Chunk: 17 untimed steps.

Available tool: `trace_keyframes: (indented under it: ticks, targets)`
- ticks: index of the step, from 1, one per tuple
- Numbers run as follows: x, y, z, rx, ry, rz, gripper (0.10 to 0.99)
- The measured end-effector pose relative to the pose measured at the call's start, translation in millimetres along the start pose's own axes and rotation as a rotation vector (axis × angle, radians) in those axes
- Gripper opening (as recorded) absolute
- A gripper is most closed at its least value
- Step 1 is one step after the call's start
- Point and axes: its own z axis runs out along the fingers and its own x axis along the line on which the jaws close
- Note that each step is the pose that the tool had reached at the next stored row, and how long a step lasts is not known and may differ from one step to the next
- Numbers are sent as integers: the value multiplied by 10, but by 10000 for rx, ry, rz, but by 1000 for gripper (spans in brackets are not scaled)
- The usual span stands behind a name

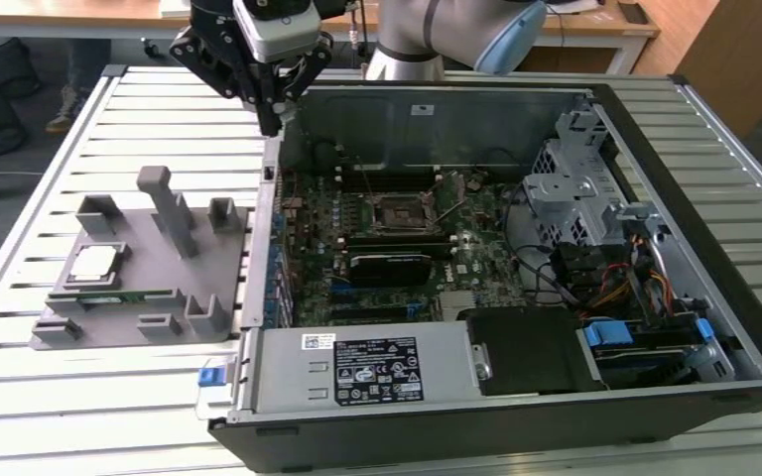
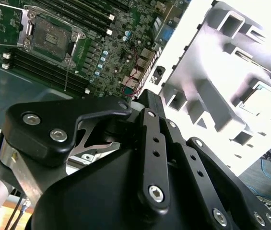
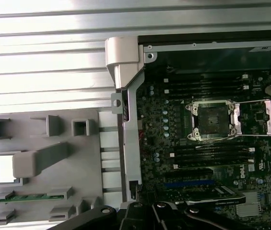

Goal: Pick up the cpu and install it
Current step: 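Reach for the cpu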

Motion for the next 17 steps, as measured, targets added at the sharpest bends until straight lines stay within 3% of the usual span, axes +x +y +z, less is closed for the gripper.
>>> trace_keyframes:
  ticks: [17]
  targets:
    - [90, -7, 6, 0, 0, 0, 106]
